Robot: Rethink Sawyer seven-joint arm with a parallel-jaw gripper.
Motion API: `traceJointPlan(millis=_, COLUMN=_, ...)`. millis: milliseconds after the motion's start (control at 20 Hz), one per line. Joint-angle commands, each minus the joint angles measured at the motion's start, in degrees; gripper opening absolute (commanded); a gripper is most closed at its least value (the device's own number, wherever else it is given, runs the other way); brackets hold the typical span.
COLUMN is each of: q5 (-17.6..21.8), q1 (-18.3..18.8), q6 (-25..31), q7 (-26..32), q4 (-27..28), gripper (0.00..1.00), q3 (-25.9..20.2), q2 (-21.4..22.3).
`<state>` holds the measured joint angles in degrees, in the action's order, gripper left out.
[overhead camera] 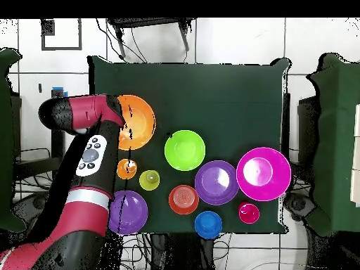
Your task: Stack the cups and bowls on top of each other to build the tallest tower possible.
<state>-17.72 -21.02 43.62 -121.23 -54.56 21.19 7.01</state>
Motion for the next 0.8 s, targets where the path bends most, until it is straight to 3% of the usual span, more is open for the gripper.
traceJointPlan(millis=50, q5=0.4, q1=-0.2, q6=-0.3, q7=-11.1, q4=2.0, gripper=1.00, q3=-2.3, q2=-3.1)
traceJointPlan(millis=150, q5=0.6, q1=-0.2, q6=-0.6, q7=-10.4, q4=2.1, gripper=1.00, q3=-2.5, q2=-3.2)
traceJointPlan(millis=200, q5=0.6, q1=-0.1, q6=-0.3, q7=-10.0, q4=2.2, gripper=0.00, q3=-2.5, q2=-3.1)
traceJointPlan(millis=800, q5=-0.6, q1=0.1, q6=-0.5, q7=-9.6, q4=1.6, gripper=0.00, q3=-3.8, q2=-3.1)
